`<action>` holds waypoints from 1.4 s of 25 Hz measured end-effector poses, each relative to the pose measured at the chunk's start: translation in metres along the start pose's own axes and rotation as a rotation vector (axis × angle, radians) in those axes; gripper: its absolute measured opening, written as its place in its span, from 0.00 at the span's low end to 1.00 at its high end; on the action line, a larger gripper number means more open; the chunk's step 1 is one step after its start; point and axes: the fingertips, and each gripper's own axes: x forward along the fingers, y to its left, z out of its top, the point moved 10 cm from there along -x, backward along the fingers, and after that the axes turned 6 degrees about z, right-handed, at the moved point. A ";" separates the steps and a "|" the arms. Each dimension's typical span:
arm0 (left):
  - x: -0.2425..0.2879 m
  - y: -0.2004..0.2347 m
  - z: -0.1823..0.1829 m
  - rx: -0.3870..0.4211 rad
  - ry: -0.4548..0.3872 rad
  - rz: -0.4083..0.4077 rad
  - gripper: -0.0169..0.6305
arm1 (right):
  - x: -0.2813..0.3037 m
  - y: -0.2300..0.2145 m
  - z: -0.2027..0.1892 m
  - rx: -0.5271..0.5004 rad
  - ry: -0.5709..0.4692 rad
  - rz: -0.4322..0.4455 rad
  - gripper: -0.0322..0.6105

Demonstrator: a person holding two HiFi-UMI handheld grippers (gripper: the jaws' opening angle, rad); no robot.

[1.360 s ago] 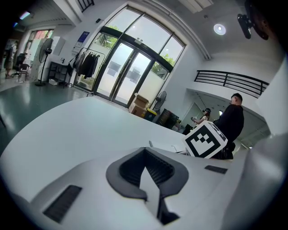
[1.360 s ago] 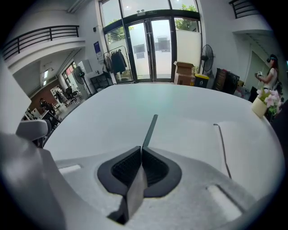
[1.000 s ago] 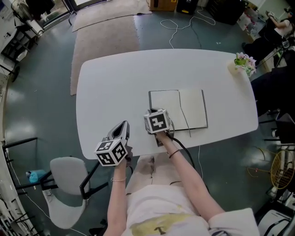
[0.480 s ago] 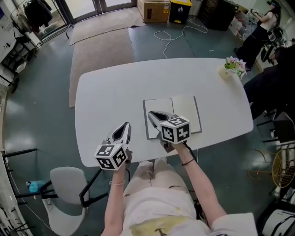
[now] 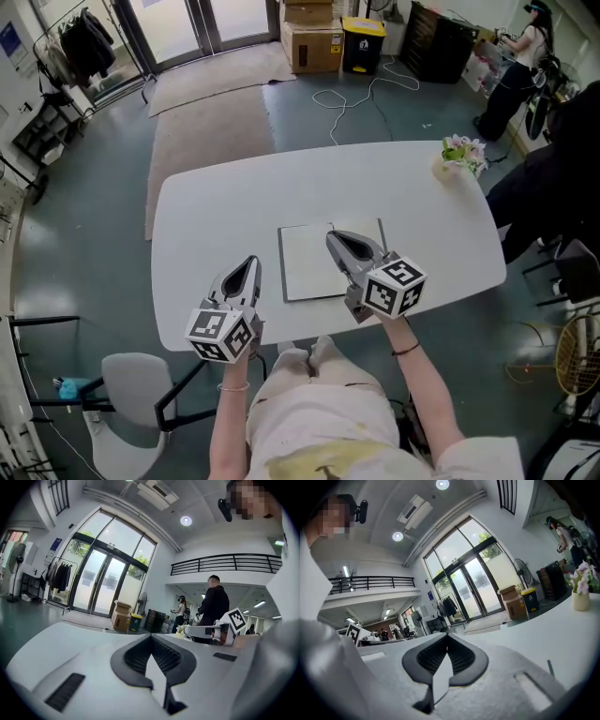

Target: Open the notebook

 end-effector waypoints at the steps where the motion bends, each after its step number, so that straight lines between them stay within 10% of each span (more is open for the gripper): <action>1: -0.001 -0.004 0.002 0.009 -0.013 0.006 0.02 | -0.007 -0.002 0.004 -0.008 -0.016 0.000 0.06; 35: -0.023 -0.016 0.039 0.093 -0.185 0.139 0.02 | -0.072 -0.008 0.046 -0.175 -0.203 -0.234 0.06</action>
